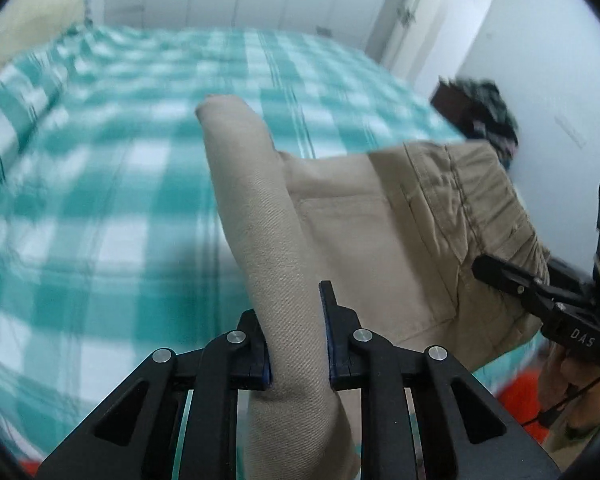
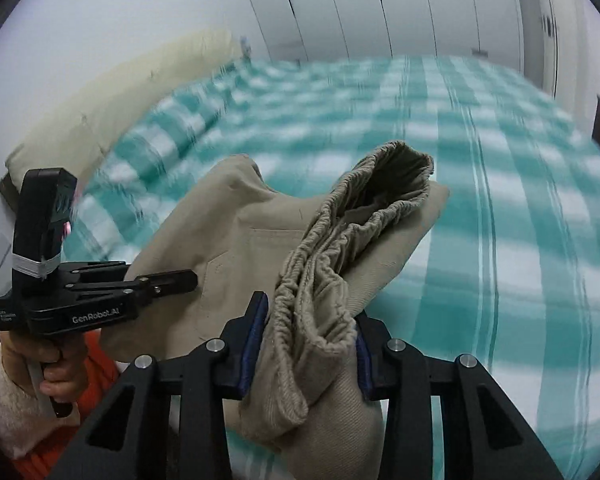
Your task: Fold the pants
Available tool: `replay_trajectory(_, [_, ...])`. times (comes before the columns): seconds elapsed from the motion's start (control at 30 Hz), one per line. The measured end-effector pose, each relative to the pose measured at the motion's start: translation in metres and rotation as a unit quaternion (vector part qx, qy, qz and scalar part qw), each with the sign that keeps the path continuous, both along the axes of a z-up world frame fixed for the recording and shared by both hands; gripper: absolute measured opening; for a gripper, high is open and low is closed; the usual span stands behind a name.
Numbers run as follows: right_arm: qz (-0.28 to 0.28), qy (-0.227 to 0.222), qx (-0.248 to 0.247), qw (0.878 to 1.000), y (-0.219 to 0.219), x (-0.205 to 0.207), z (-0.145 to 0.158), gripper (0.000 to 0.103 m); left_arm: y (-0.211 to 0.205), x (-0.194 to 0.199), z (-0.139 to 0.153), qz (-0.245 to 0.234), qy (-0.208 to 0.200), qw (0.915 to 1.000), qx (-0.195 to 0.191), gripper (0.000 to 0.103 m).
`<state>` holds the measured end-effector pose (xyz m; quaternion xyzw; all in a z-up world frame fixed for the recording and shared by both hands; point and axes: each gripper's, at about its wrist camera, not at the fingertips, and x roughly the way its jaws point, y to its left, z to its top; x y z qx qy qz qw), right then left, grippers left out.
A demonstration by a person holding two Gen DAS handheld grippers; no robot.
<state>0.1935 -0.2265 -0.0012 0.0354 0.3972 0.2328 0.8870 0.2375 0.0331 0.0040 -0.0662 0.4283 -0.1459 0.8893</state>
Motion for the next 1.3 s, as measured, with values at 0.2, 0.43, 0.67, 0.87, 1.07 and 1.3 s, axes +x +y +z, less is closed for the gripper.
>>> replay_trajectory(0.2, [-0.04, -0.017, 0.019, 0.999, -0.006, 0.087, 0.013, 0.059, 0.031, 0.048, -0.006, 0.096, -0.055, 0.9879, 0.109, 0.089])
replay_trajectory(0.43, [-0.163, 0.001, -0.081, 0.983, -0.056, 0.051, -0.028, 0.095, 0.046, -0.037, -0.077, 0.103, -0.001, 0.974, 0.202, 0.093])
replay_trajectory(0.67, [-0.174, 0.016, -0.092, 0.98, -0.049, -0.03, -0.057, 0.101, 0.003, -0.092, -0.046, 0.101, -0.006, 0.9728, 0.208, 0.099])
replay_trajectory(0.87, [-0.138, 0.004, -0.079, 0.987, -0.014, -0.078, -0.028, 0.103, -0.003, -0.125, -0.018, 0.118, -0.007, 0.9709, 0.208, 0.1])
replay_trajectory(1.07, [-0.116, 0.008, -0.083, 0.99, 0.008, -0.101, 0.005, 0.103, -0.005, -0.146, -0.003, 0.112, 0.014, 0.9737, 0.198, 0.1])
replay_trajectory(1.3, [-0.095, 0.028, -0.103, 0.99, 0.02, -0.116, 0.015, 0.103, 0.002, -0.153, 0.003, 0.104, 0.041, 0.9794, 0.169, 0.1])
